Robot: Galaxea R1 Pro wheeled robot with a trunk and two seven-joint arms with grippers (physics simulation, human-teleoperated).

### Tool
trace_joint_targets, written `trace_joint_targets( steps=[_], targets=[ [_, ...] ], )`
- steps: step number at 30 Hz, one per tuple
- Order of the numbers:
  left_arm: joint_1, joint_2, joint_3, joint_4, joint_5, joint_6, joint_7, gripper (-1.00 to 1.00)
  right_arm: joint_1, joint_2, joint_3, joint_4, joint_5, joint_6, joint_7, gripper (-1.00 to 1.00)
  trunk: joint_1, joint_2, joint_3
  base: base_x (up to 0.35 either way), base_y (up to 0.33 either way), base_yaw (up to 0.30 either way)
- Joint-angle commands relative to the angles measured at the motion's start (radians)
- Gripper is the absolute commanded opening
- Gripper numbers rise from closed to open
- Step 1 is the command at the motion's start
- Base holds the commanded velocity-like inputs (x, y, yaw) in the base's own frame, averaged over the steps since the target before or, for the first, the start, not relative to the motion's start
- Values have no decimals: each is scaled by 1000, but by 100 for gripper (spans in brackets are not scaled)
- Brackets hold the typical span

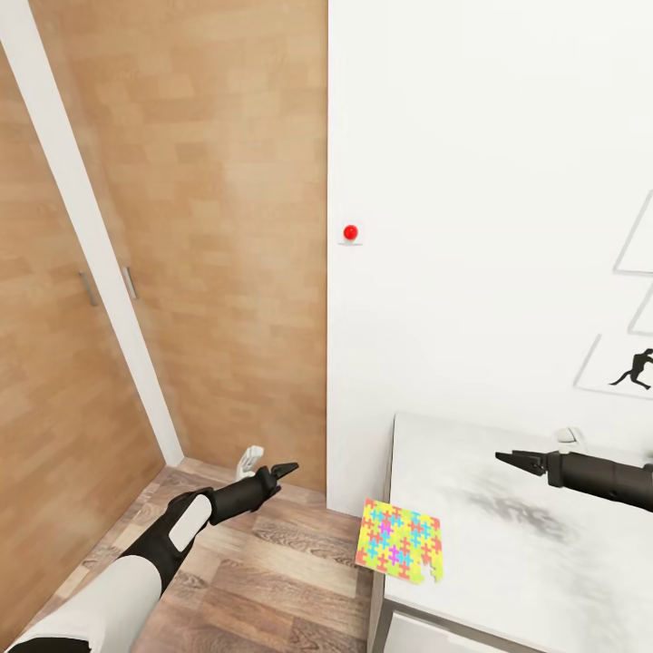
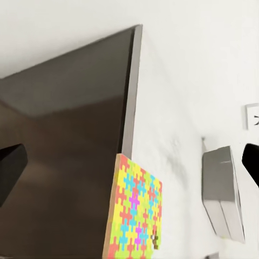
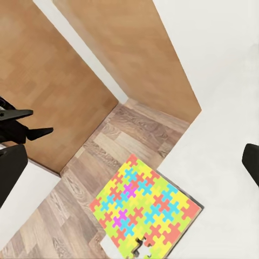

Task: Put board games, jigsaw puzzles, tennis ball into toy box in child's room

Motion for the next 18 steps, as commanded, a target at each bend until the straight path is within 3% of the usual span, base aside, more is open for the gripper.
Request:
trace_joint_targets(
  steps=[1, 18],
  targets=[
    [-1, 1, -6, 0, 10, 5, 1, 100, -1, 0, 0, 0, -3, 6, 1, 100, 4, -9, -5, 0, 0, 0],
    [-1, 1, -6, -1, 10, 29, 3, 100, 1, -2, -1, -26, -4, 8, 2, 100, 70, -128, -59, 0, 0, 0]
  ],
)
